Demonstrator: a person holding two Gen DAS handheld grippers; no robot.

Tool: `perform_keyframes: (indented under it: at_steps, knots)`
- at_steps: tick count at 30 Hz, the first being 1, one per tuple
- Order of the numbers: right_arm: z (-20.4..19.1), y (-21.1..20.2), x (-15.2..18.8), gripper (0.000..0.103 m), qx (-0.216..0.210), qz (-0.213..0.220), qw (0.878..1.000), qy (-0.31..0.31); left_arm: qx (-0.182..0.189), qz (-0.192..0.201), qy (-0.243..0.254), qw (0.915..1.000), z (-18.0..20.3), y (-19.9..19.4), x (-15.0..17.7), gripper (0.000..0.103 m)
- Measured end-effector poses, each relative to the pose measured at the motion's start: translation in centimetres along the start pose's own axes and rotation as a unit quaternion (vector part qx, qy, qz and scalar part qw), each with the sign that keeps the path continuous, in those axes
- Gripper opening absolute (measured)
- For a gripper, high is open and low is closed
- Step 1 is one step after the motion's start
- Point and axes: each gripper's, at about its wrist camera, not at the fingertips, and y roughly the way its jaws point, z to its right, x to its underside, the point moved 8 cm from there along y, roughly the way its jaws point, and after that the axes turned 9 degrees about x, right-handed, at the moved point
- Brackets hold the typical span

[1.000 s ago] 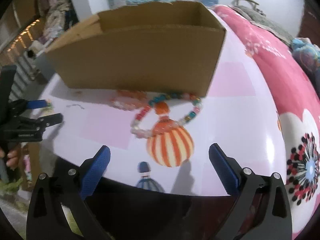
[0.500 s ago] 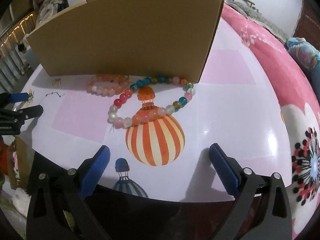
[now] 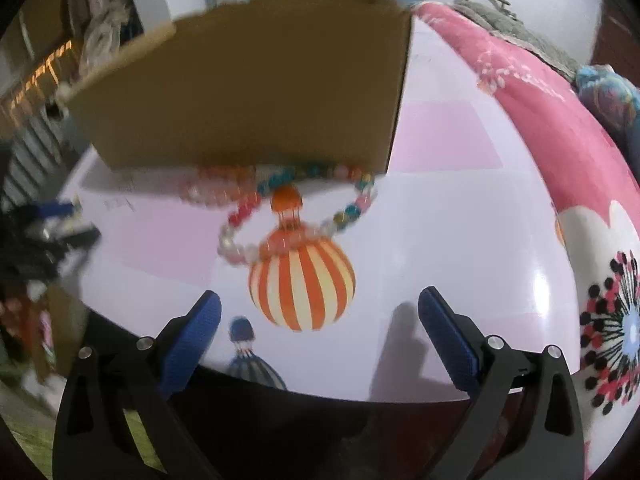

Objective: Organize jewelry
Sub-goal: 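Reach the left gripper to the multicolour bead bracelet and grasp it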

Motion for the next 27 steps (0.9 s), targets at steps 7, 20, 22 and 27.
perform_keyframes:
  at_steps: [7,20,22,27]
  knots:
    - [1.4,-1.7,-3.5,0.089,0.000,0.054,0.998,0.037,0.067,0.103,0.040,0.9916,4.3,-3.5,-2.6,0.091]
    - [2.4,3.5,-5.4,0.033,0.012,0.001,0.999,0.048,0.230,0.052,0.089,0.9678,16.0,0.5,-3.1,0.030]
    - [2.5,3.9,-5.2,0.021,0.011,-0.008,0.999,0.046,0.236,0.046,0.090,0.9664,16.6,0.8,-2.6,0.027]
    - [2.5,3.9,-4.7,0.010,0.002,-0.013,0.999,0.046,0.244,0.039,0.089,0.9650,16.9,0.9,-2.4,0.026]
